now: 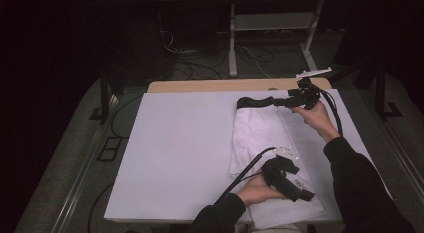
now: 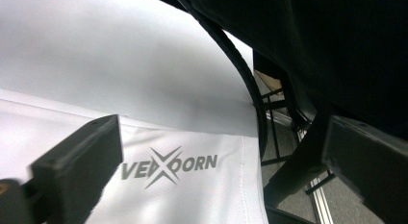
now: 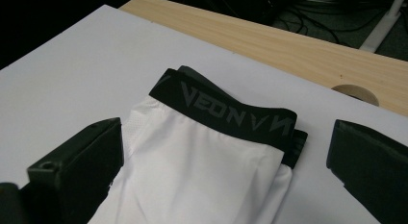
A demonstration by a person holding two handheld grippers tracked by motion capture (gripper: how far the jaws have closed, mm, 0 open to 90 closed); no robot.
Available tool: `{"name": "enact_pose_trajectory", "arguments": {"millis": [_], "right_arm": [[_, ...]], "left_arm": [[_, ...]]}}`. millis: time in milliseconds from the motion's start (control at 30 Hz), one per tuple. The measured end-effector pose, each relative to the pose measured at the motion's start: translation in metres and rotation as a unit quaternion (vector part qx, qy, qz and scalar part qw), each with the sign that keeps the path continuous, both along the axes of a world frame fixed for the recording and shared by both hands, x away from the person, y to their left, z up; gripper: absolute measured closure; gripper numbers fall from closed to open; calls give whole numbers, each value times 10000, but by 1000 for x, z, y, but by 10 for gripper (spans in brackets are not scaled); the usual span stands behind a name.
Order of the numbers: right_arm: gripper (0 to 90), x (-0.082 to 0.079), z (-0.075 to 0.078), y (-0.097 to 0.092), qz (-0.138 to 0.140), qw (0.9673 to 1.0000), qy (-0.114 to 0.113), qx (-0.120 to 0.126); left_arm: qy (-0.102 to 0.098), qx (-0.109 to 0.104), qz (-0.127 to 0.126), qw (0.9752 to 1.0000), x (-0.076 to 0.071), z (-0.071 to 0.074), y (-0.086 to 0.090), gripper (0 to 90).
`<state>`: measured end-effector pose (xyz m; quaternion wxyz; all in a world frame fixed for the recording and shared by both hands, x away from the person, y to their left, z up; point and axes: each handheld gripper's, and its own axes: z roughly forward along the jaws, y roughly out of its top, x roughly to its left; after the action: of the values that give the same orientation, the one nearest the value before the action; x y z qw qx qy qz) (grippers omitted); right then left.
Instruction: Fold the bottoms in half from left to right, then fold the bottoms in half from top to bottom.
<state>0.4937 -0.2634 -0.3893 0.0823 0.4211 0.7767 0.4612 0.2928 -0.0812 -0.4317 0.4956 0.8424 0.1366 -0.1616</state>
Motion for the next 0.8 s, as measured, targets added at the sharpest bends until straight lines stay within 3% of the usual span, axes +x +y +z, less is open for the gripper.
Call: {"name": "enact_pose_trajectory", "arguments": {"millis": [300, 500, 800], "right_arm": [[0, -11, 4, -3, -47, 10000, -88, 2], [0, -17, -1, -4, -76, 9999, -48, -64], [0, -23, -5, -8, -60, 10000, -44, 51]], "left_arm": [[-285, 6, 235, 9993, 8, 11, 17, 0], [-476, -13, 551, 9973, 18, 20, 35, 0], [-571, -64, 794, 9952, 28, 26, 50, 0]]}}
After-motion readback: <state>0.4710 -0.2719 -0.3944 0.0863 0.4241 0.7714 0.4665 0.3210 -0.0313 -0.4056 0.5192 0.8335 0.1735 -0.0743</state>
